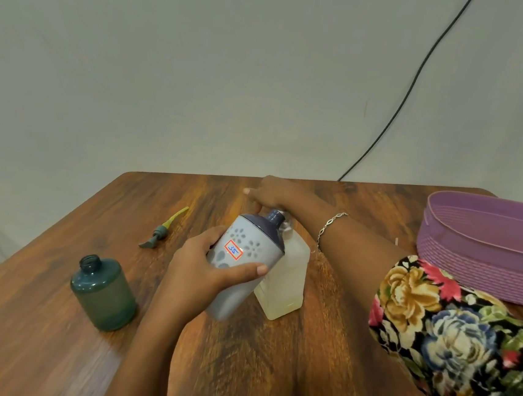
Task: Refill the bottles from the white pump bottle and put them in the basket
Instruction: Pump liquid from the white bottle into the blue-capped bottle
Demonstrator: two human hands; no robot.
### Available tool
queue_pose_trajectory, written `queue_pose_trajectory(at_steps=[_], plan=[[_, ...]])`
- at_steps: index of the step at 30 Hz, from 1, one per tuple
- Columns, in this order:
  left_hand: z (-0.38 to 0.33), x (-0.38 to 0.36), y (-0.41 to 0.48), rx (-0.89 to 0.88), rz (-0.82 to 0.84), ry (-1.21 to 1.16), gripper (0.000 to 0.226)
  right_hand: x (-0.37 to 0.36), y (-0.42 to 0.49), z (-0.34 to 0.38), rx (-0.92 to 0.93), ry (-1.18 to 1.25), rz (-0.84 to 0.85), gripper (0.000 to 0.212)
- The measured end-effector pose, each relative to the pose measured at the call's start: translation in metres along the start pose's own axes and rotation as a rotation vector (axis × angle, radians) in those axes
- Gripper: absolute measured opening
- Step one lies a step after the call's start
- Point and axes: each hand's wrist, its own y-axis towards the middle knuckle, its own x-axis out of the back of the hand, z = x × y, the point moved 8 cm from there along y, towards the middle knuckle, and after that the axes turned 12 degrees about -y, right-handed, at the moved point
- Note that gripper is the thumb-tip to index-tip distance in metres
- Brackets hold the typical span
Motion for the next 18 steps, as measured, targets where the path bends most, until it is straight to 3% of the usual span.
queue_pose_trajectory(at_steps=[5,12,18], plan=[[-0.01,0.005,0.004,-0.013,0.023,0.031,0.076,0.008,-0.009,0.005,0.051,0.063,0.078,0.057],[-0.002,0.003,0.001,0.019,0.045,0.059,0.075,-0.009,0.002,0.003,0.019,-0.089,0.073,0.05],[0.0,0.004,0.003,0.024,0.047,0.02,0.07,-0.004,0.003,0.005,0.02,-0.013,0.032,0.047]])
